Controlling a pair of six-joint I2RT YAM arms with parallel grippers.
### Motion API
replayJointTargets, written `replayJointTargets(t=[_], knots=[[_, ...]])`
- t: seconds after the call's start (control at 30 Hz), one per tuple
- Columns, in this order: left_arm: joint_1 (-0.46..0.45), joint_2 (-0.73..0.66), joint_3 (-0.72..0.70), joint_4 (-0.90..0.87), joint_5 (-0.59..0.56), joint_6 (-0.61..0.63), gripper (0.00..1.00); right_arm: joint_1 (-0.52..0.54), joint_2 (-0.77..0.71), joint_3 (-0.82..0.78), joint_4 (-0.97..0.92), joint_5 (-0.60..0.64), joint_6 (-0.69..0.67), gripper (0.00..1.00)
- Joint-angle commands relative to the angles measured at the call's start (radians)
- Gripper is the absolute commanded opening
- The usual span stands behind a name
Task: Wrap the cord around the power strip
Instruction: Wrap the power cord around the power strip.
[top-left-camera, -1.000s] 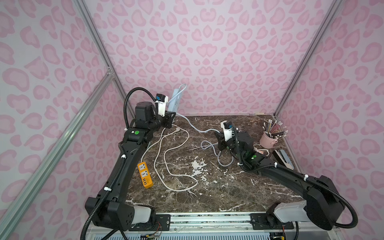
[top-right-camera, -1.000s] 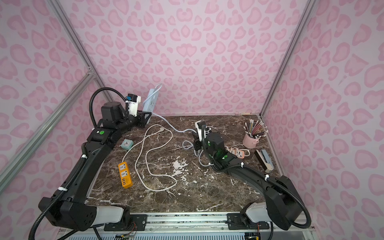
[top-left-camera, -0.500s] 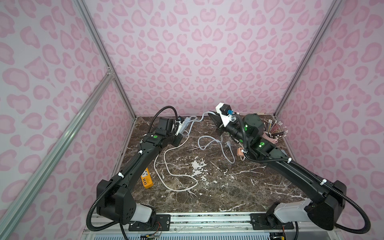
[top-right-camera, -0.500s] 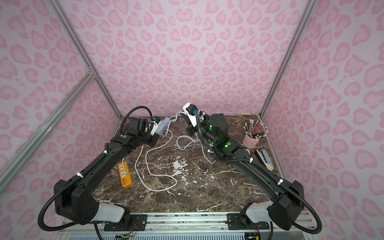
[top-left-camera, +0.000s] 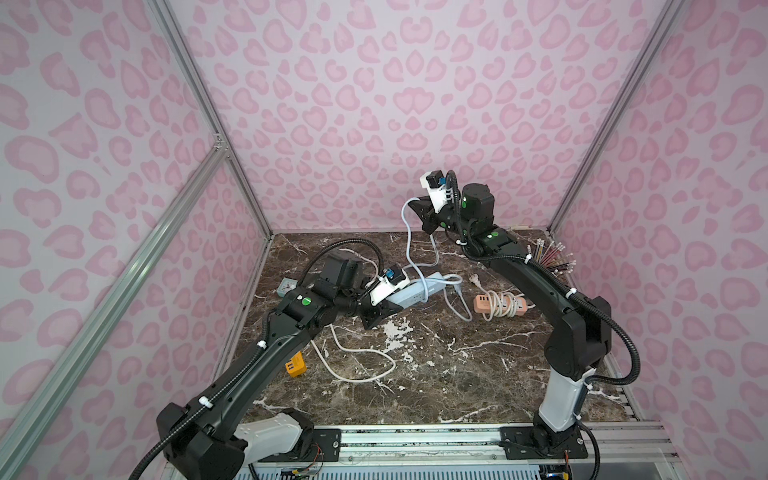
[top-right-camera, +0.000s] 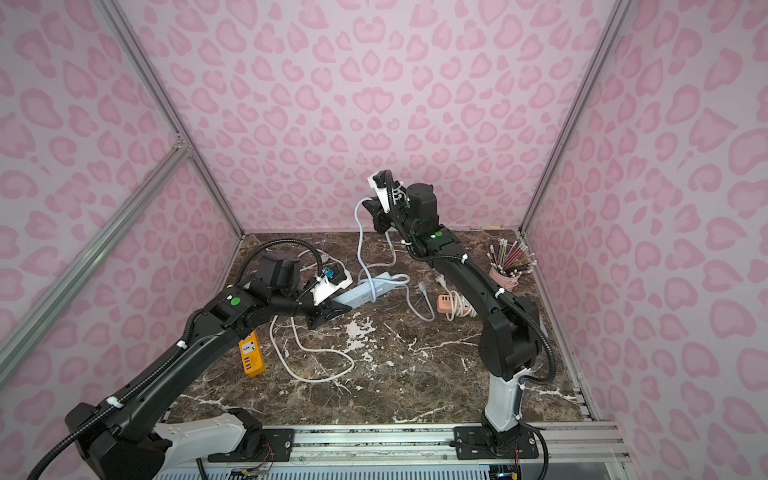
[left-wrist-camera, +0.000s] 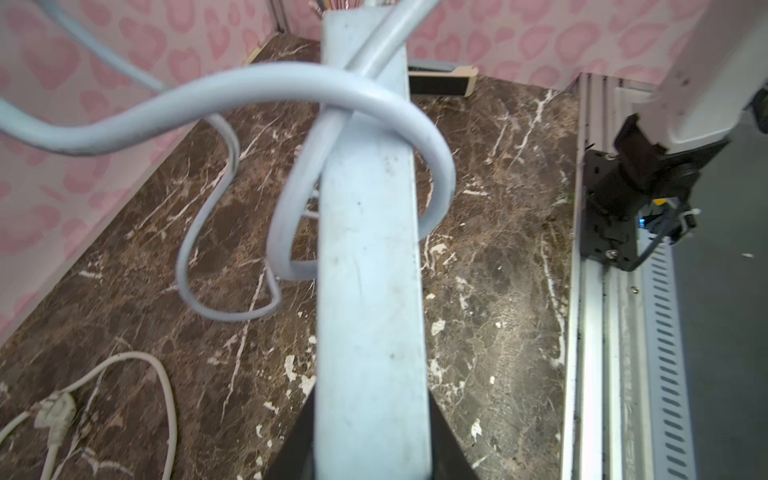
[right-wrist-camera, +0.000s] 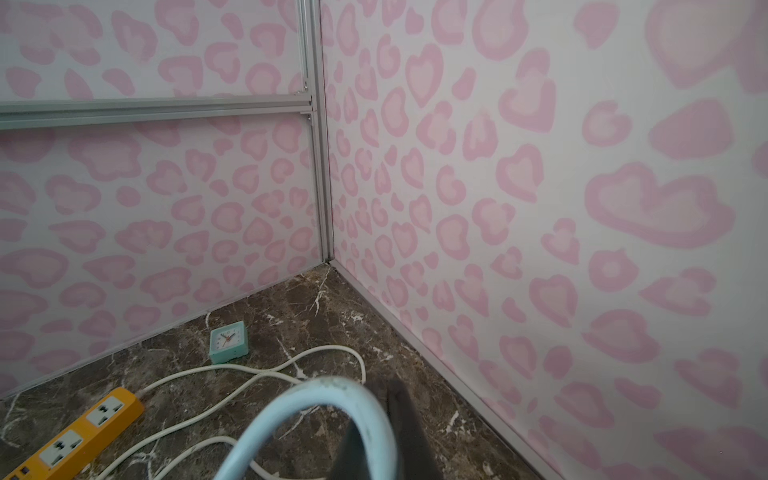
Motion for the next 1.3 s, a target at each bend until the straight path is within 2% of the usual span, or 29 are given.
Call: replayJointTargets(t=[0.0, 0.03, 0.13, 0.23, 0.37, 0.5, 0.6, 0.73, 0.93, 1.1, 1.2, 1.27], knots=[[0.000, -0.068, -0.011, 0.220, 0.140, 0.005, 0.03, 0.002, 0.025, -0.026, 0.109, -0.096, 0.134, 0.00], [0.001, -0.087, -0.009, 0.278, 0.114, -0.022, 0.03, 0.005, 0.031, -0.054, 0.150, -0.120, 0.175, 0.00], [0.023, -0.107, 0.046, 0.369, 0.025, -0.104, 0.03, 0.015, 0.029, -0.163, 0.292, -0.108, 0.291, 0.14], [0.027, -0.089, 0.119, 0.363, -0.018, -0.161, 0.03, 0.025, 0.009, -0.296, 0.452, -0.078, 0.375, 0.30], [0.028, -0.079, 0.182, 0.364, -0.042, -0.226, 0.03, 0.053, -0.010, -0.395, 0.530, -0.020, 0.405, 0.57], [0.030, -0.064, 0.212, 0.357, -0.078, -0.270, 0.03, 0.062, -0.028, -0.533, 0.635, 0.016, 0.457, 0.69], [0.037, -0.044, 0.243, 0.343, -0.095, -0.299, 0.03, 0.066, -0.037, -0.601, 0.694, 0.045, 0.475, 0.70], [0.049, -0.017, 0.279, 0.330, -0.117, -0.325, 0.03, 0.082, -0.018, -0.600, 0.685, 0.072, 0.463, 0.64], [0.083, -0.019, 0.295, 0.317, -0.116, -0.338, 0.03, 0.102, -0.060, -0.688, 0.684, 0.096, 0.434, 0.72], [0.098, -0.020, 0.292, 0.330, -0.105, -0.354, 0.03, 0.125, -0.070, -0.755, 0.679, 0.117, 0.404, 0.72], [0.106, -0.020, 0.294, 0.328, -0.107, -0.359, 0.03, 0.134, -0.056, -0.766, 0.701, 0.127, 0.416, 0.65], [0.115, -0.021, 0.289, 0.330, -0.110, -0.362, 0.03, 0.144, -0.043, -0.759, 0.713, 0.141, 0.423, 0.49]])
